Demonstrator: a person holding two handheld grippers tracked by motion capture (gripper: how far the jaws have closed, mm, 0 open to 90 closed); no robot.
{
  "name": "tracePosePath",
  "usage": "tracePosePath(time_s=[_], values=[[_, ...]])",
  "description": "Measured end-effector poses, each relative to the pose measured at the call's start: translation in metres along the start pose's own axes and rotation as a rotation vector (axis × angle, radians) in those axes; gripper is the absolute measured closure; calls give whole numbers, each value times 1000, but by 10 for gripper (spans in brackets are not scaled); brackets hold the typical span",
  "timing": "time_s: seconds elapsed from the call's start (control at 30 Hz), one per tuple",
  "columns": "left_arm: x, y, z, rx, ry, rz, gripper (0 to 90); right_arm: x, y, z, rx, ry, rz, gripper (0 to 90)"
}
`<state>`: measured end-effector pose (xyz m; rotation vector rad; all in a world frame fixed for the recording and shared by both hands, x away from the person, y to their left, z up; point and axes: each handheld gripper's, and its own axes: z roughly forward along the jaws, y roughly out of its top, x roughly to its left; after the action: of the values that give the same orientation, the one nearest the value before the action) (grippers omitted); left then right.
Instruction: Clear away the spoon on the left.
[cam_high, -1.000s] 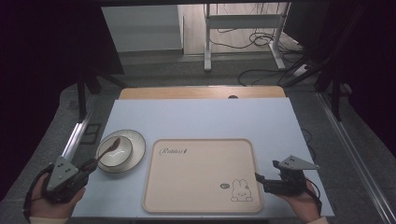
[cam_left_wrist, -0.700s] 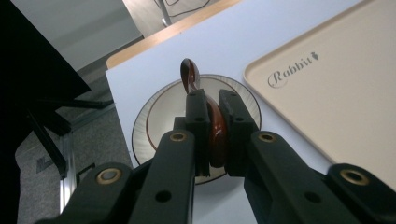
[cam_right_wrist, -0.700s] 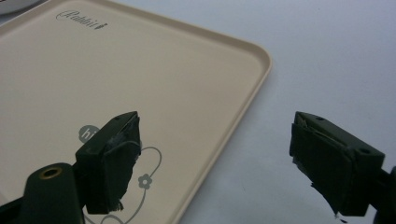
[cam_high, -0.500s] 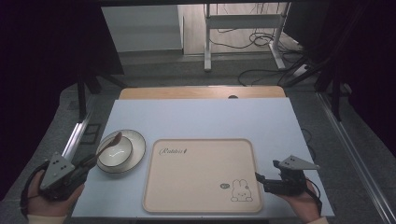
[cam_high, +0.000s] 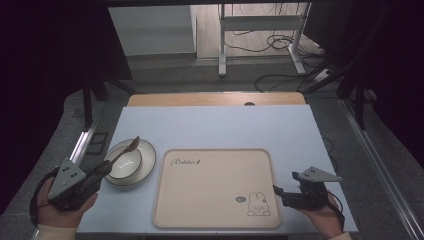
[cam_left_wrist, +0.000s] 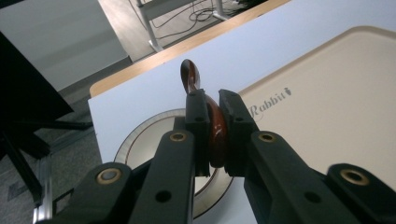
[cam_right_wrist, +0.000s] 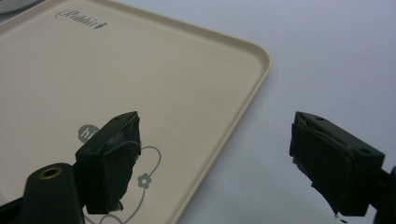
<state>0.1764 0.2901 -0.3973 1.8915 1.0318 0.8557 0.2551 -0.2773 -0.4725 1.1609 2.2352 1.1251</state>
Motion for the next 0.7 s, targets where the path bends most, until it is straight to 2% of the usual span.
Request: tracePosePath(time_s=[0.37, 0.7], values=[[-9, 19, 7, -27, -30, 31, 844, 0, 0, 0, -2, -1, -1, 166], [-15, 29, 15, -43, -58, 38, 843, -1, 0, 0, 0, -1, 2, 166]])
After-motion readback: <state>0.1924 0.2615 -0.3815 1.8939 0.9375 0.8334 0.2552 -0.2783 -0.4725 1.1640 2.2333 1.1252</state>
